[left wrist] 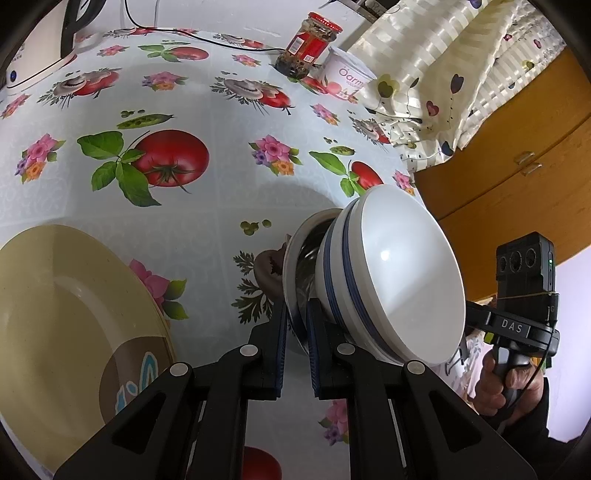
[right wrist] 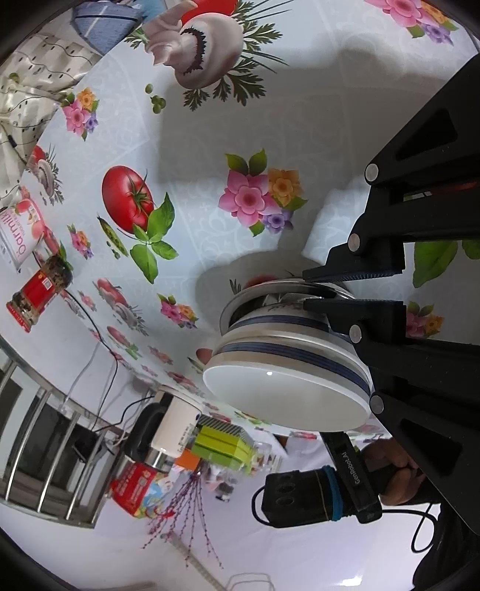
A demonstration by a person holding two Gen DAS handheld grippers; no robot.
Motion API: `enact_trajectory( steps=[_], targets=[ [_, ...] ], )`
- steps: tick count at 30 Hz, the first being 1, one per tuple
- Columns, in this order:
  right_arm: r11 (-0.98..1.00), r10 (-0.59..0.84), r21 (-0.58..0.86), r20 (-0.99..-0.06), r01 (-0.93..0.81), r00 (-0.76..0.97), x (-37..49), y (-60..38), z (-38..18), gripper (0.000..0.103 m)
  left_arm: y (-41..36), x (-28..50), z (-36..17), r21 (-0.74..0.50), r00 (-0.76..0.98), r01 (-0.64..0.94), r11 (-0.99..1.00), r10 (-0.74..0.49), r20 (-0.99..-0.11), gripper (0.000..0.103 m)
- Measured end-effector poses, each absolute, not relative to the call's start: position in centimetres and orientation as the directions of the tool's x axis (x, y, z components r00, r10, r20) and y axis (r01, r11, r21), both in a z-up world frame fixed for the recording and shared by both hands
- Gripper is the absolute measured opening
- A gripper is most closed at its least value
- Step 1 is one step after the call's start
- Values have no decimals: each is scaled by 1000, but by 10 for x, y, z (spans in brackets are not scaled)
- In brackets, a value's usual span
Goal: Organize plates and bowls
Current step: 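Lift the nested bowls with the left tool and carry them over the beige plate stack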
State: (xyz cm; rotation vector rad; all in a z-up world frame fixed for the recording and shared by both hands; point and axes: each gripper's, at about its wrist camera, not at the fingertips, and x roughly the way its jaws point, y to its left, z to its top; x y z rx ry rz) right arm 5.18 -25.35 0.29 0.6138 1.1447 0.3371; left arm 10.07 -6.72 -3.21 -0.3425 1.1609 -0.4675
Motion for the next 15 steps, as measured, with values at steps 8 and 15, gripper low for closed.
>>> enact_trajectory(
  steps=[8,15],
  targets=[
    [793,541,607,-746,62,389,52,-254,2,10,-68,101,-29,-487,325,182,855,-519,-790,11],
    [796,536,601,-753,68,382,52,-254,2,10,-69,101,-29,-485,323,177,856,-516,-793,11]
  ],
)
